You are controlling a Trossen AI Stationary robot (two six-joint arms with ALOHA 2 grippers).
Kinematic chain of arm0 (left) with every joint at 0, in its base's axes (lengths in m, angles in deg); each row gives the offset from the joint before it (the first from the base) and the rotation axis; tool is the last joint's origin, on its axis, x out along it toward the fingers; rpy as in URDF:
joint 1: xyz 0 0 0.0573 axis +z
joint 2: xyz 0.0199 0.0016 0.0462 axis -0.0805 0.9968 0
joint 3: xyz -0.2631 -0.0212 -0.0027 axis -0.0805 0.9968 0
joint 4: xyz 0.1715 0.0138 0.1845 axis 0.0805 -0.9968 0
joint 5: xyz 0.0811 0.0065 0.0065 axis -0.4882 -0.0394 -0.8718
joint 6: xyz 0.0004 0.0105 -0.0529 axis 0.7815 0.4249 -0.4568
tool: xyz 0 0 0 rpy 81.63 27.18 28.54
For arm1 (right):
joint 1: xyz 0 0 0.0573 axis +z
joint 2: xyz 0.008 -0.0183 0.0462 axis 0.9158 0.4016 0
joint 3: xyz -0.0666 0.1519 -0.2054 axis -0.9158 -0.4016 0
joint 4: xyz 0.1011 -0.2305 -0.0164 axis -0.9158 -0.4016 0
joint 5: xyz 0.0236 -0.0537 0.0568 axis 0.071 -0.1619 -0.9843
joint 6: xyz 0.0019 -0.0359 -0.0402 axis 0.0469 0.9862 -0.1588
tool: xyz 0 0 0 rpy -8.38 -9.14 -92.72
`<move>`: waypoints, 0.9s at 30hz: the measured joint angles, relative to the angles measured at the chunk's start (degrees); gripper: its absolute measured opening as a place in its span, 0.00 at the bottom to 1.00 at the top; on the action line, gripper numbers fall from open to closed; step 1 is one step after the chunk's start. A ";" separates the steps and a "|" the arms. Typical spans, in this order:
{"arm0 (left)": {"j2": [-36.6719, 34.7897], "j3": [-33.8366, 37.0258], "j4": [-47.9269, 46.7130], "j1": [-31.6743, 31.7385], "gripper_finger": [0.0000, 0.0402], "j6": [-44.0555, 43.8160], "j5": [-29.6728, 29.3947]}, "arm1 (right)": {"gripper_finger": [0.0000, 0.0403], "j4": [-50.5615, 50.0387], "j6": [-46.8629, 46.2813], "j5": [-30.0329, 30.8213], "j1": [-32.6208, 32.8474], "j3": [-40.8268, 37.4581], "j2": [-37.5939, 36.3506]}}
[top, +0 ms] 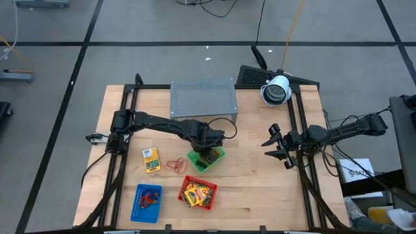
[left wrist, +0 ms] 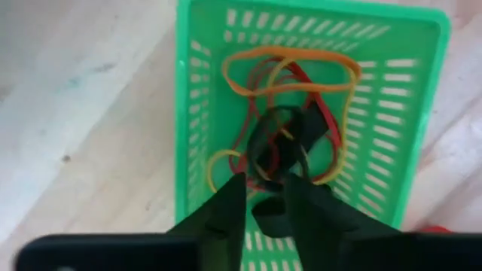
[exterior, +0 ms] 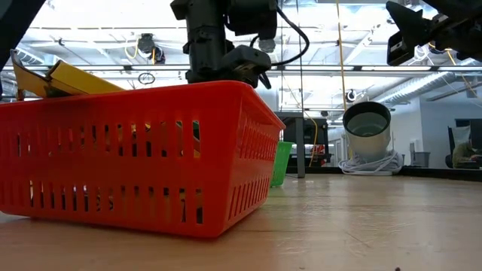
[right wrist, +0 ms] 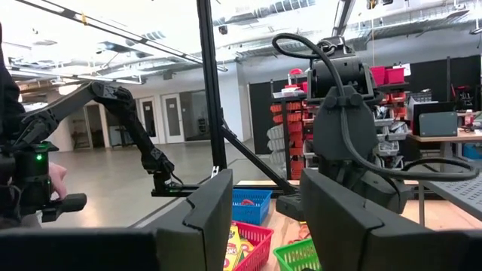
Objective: Pick & Place Office Desk Supplies
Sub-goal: Put the black rubber band into the green basket, then put the left orange rubber band into the green basket
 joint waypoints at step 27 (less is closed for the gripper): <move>-25.19 7.71 -14.56 -6.05 0.39 6.77 -3.21 | 0.37 -0.02 0.00 0.00 0.00 -0.01 0.00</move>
